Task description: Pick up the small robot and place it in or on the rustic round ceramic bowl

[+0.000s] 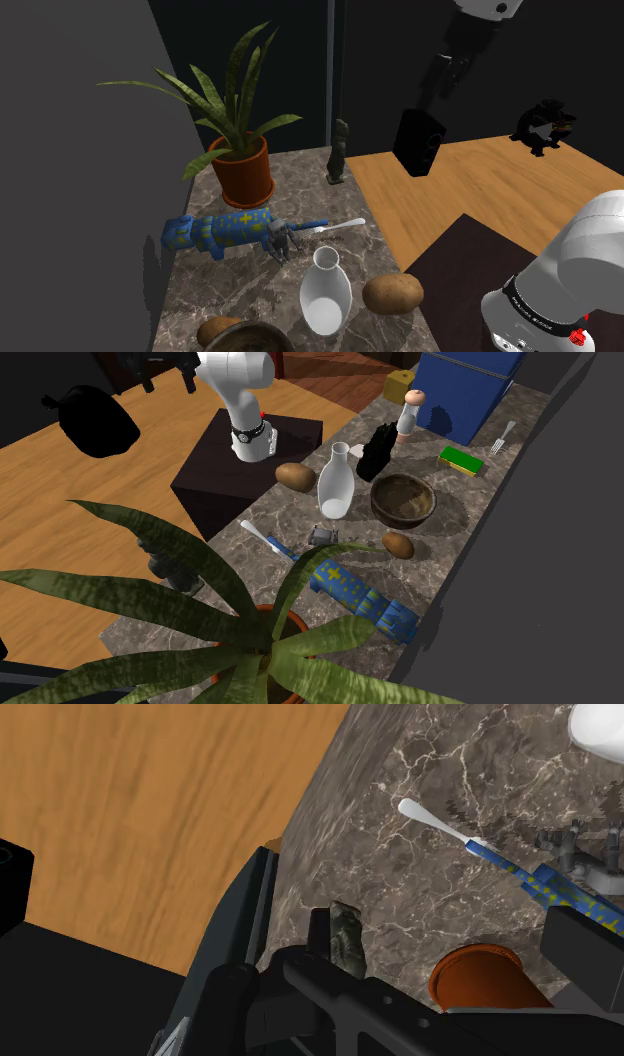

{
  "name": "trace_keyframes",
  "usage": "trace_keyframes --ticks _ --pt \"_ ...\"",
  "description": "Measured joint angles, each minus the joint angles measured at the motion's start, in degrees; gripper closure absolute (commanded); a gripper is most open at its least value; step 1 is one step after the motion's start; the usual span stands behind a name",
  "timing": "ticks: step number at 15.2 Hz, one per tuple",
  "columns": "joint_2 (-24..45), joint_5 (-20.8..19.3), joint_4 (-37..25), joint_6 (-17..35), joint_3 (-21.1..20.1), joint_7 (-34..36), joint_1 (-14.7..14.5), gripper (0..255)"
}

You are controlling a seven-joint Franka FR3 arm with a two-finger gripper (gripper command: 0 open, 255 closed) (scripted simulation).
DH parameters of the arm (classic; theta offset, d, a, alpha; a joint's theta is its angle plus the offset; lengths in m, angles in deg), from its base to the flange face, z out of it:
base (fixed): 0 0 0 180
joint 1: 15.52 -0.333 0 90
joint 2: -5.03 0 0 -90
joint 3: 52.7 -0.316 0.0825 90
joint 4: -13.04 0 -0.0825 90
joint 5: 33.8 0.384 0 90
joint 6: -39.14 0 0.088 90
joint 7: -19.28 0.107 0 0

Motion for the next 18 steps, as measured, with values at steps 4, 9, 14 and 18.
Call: trace_keyframes --ticks 4,9,14,18 --pt "0.5 1.0 2.1 2.7 -2.4 2.4 -0.6 0" --pt "3.2 3.1 6.1 9.7 -8.0 8.0 -1.9 0" --pt "8.1 4.6 8.1 16.9 -13.7 13.7 -2.9 0" --pt "13.3 5.1 8.3 22.5 -18.9 19.1 -3.4 0"
